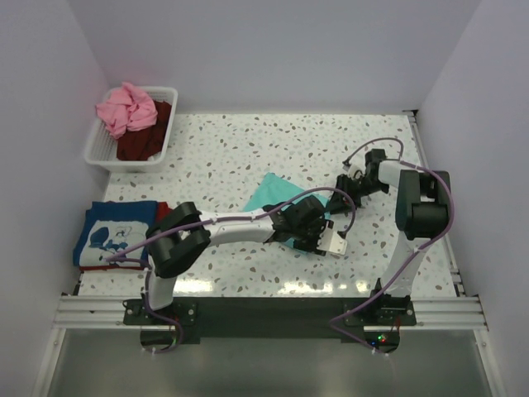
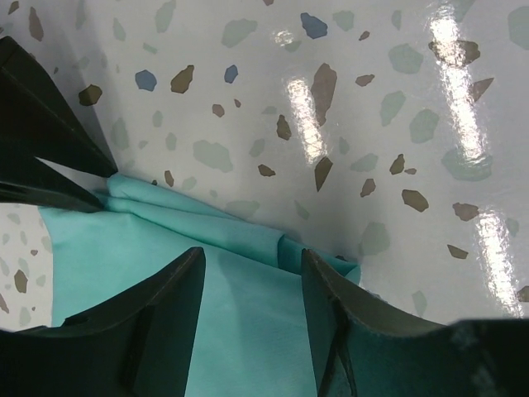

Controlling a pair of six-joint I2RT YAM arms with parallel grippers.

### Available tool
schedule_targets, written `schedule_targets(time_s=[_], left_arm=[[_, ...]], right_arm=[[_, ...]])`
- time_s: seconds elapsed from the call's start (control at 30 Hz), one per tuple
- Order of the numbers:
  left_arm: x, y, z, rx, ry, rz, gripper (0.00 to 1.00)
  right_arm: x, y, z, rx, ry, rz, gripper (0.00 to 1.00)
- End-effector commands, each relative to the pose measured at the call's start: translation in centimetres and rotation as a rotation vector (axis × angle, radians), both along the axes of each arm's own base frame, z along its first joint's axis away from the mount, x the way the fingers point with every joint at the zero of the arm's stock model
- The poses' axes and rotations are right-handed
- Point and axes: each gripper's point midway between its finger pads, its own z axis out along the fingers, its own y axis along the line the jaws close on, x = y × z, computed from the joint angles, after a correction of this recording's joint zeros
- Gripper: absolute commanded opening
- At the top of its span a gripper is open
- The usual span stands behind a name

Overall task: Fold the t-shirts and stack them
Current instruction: Fold the tshirt

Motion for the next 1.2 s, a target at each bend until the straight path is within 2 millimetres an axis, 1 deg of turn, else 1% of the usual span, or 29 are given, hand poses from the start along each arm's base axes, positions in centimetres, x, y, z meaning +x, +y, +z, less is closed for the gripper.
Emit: schedule_targets(time_s=[0.0, 0.07, 0.17, 0.2, 0.27, 0.3, 0.37, 0.5, 0.63, 0.73, 0.77, 0.87, 1.0, 1.17], left_arm=[[-0.2, -1.1, 0.8, -0.019, -0.014, -0.049, 0.55], [-0.3, -1.2, 0.7, -0.02, -0.011, -0.054, 0.55], [-0.3, -1.2, 0.3, -0.014, -0.012, -0.06, 0.55], [-0.2, -1.2, 0.3, -0.014, -0.016, -0.059, 0.55], [-0.1, -1.2, -0.1, -0.006, -0.021, -0.062, 0.55], [0.0, -1.3, -0.1, -0.006, -0.027, -0.061, 0.55], [0.0, -1.2, -0.4, 0.002, -0.03, -0.069, 0.56], [-0.3, -1.4, -0.2, -0.004, -0.031, -0.094, 0.56], [-0.5, -1.6, 0.3, -0.018, -0.041, -0.12, 0.53], [-0.7, -1.8, 0.4, -0.016, -0.05, -0.15, 0.5], [-0.9, -1.6, 0.0, -0.002, -0.045, -0.158, 0.49], [-1.1, -1.6, -0.6, 0.021, -0.042, -0.172, 0.47], [-0.6, -1.5, -1.0, 0.036, -0.06, -0.162, 0.46], [-0.2, -1.4, -1.7, 0.057, -0.076, -0.16, 0.46]], right_arm=[[-0.7, -0.8, -1.7, -0.07, -0.002, 0.017, 0.36], [-1.0, -0.9, -1.8, -0.079, 0.002, 0.024, 0.35], [-1.2, -1.0, -2.3, -0.096, 0.008, 0.03, 0.3], [-1.2, -1.0, -2.3, -0.099, 0.009, 0.031, 0.26], [-1.4, -1.0, -2.6, -0.106, 0.017, 0.03, 0.22], [-1.4, -1.1, -2.6, -0.109, 0.019, 0.027, 0.17], [-1.5, -1.2, -2.8, -0.121, 0.022, 0.025, 0.15], [-1.8, -1.3, -2.5, -0.122, 0.024, 0.035, 0.19], [-1.9, -1.2, -1.7, -0.116, 0.015, 0.051, 0.21], [-2.0, -1.4, -1.3, -0.121, 0.015, 0.058, 0.28], [-2.0, -1.4, -1.3, -0.123, 0.011, 0.061, 0.31], [-2.3, -1.5, -1.2, -0.13, 0.017, 0.064, 0.32], [-2.7, -1.6, -1.5, -0.136, 0.026, 0.063, 0.3], [-3.2, -1.8, -2.1, -0.152, 0.047, 0.065, 0.24]])
